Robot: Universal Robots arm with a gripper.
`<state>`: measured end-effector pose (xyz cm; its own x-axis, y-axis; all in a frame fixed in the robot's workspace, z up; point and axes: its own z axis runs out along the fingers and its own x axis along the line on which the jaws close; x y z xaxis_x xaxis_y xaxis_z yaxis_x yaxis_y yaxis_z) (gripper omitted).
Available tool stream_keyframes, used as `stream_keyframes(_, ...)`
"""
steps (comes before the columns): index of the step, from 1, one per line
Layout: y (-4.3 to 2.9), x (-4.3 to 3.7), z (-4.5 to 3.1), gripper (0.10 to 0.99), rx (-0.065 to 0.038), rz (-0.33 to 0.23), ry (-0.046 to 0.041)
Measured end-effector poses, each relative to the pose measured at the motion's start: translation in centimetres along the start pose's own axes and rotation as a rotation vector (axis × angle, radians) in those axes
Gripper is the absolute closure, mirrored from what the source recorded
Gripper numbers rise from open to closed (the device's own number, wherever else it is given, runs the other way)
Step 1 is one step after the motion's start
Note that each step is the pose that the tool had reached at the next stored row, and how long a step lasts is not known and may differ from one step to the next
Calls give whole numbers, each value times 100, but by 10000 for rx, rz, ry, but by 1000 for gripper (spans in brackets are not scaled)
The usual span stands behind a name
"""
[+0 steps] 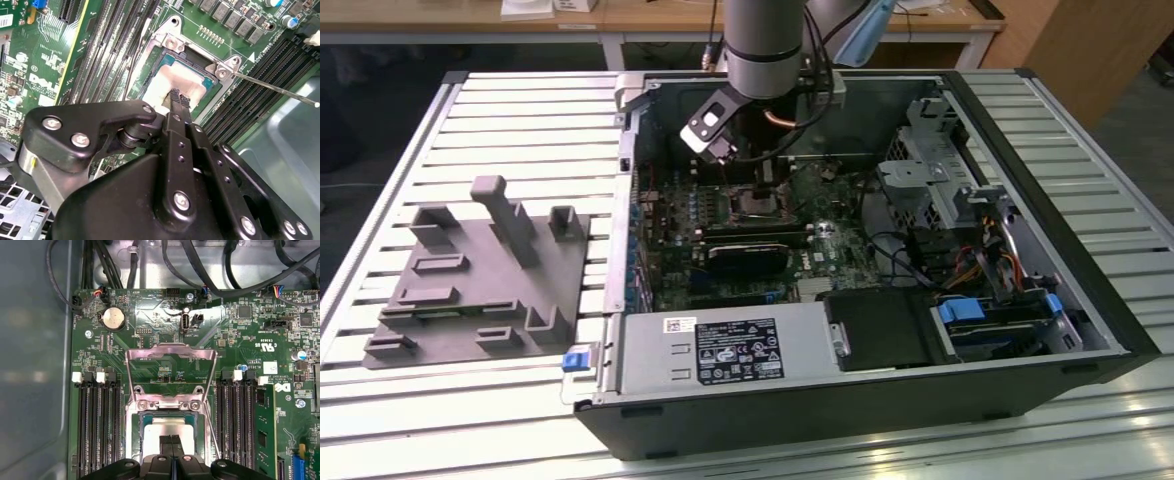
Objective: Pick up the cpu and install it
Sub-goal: 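Place the cpu into insertion slot, then close the cpu cover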
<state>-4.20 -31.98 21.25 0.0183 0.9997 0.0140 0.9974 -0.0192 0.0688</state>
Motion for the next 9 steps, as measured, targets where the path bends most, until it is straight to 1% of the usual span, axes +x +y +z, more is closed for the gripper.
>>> stream_keyframes(5, 1, 0, -21, 980, 0, 0, 0)
stream_keyframes(9, 4, 1, -52, 980, 1, 0, -1)
